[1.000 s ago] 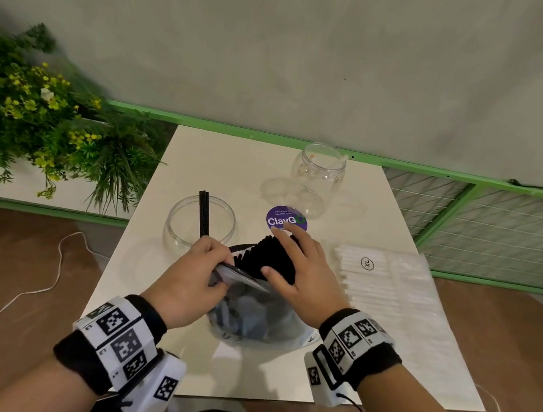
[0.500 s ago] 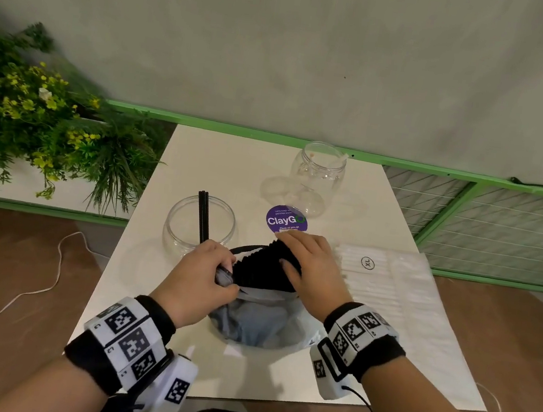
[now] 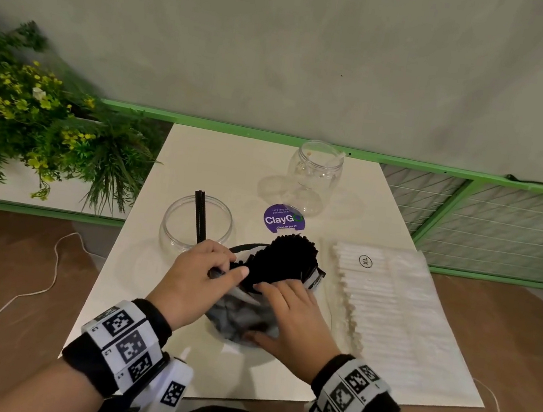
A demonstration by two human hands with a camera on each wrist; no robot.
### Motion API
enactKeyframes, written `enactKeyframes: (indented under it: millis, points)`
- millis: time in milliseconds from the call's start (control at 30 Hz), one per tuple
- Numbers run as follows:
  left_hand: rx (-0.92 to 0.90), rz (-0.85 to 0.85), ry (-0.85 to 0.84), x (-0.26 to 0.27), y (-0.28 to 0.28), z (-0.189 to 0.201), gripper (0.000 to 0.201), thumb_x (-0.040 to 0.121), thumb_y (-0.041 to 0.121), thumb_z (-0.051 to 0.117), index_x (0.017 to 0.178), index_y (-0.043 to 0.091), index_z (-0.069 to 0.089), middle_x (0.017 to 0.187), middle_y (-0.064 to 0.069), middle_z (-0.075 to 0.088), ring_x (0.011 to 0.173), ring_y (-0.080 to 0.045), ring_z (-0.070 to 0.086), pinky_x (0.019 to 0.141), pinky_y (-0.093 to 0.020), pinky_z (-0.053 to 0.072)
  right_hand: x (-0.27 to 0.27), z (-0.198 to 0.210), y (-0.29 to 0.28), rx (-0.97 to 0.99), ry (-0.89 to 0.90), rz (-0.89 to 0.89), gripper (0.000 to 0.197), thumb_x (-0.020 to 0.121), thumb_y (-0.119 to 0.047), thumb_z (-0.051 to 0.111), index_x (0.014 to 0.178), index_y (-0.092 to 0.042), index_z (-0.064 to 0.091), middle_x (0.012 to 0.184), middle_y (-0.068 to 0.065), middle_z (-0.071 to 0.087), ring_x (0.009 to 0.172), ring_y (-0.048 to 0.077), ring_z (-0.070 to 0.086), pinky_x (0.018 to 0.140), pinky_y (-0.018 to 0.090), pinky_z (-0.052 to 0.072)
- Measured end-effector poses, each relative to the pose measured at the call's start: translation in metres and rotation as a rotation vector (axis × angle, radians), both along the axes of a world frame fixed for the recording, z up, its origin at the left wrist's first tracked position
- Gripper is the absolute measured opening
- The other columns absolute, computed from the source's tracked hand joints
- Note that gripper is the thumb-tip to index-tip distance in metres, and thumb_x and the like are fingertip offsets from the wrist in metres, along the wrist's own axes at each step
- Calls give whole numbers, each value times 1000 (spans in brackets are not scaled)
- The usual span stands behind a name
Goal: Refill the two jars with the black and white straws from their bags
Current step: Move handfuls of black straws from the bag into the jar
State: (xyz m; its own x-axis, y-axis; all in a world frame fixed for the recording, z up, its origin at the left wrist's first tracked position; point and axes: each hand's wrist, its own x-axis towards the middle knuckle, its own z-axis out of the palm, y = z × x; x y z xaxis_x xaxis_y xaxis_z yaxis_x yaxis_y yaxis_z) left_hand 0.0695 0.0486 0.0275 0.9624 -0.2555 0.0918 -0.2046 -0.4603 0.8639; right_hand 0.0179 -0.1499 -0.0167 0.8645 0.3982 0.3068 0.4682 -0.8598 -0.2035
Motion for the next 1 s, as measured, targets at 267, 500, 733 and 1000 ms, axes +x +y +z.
enactKeyframes:
  millis: [267,500,733,1000]
  points:
    - [74,-24,19,0,1,3,25,76,8,69,79,25,50,98,6,58,94,-2,54,74,-9,38,6,-6,3,59,-110,-16,41,54,-18,70,87,-21,46,72,-7,57,67,13,43,67,24,28]
    - [282,-146,25,0,-1,12,48,84,25,65,125,30,42,113,7,48,105,-9,50,90,-26,42,-2,-15,-4,99,-190,4,31,62,-8,63,84,-19,43,69,-3,55,62,14,43,72,23,37]
    - [434,-140,-69,0,-10,10,43,85,40,61,124,32,44,110,8,50,99,-12,55,80,-30,48,-23,-11,-24,311,56,33,20,87,-19,53,101,-10,64,95,3,65,90,16,57,86,24,45]
    - [473,-110,-89,-2,-15,2,36,91,38,53,125,25,48,115,1,51,94,-21,58,76,-35,48,-7,-3,-27,574,100,-291,45,74,-7,76,109,-13,49,108,-6,43,97,0,49,81,16,49]
